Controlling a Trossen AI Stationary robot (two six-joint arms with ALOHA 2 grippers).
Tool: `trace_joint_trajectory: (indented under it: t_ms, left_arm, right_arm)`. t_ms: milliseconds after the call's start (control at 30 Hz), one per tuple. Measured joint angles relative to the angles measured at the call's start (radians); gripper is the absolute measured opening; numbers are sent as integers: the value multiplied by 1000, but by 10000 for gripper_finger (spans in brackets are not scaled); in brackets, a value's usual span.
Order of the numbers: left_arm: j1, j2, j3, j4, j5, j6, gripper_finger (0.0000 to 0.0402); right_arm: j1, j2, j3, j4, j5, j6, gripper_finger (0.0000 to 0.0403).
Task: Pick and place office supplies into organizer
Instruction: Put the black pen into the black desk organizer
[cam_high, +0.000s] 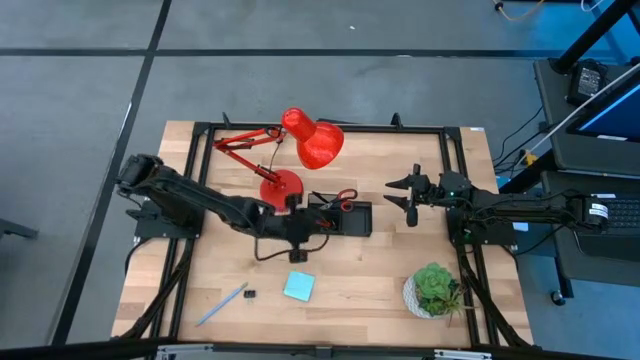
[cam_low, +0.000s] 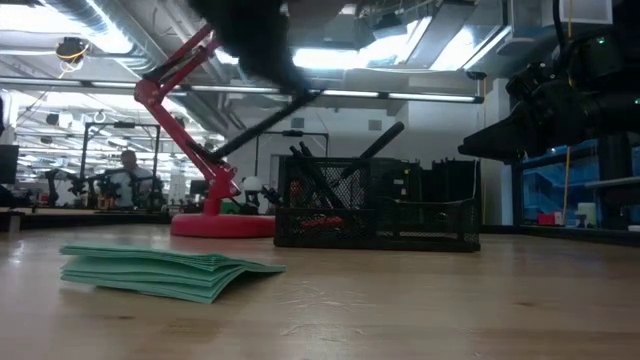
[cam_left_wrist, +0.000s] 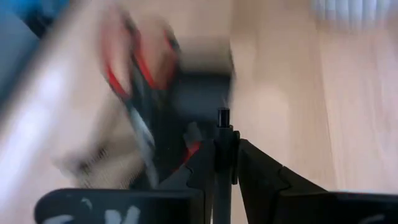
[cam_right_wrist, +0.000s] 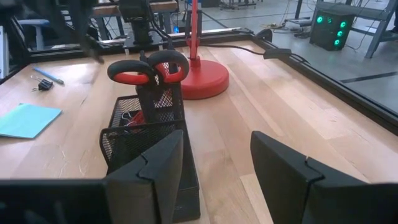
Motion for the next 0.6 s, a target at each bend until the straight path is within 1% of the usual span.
trace_joint_trajectory:
  t_ms: [133, 200, 300, 400, 600]
  left_arm:
    - [14, -46, 1, 198, -143, 115, 52]
    - [25, -54, 1, 292, -180, 180, 53]
    - [48, -55, 1, 418, -164, 255, 53]
    - [77, -52, 1, 494, -117, 305, 53]
    - [136, -19, 2, 505, -73, 312, 53]
  right_arm:
    - [0, 0, 0, 1, 0, 1, 191]
    - [0, 0, 0, 2, 0, 1, 191]
    - [0, 0, 0, 3, 0, 1, 191]
    - [0, 0, 0, 3, 0, 3, 191]
    - [0, 0, 0, 3, 0, 1, 191]
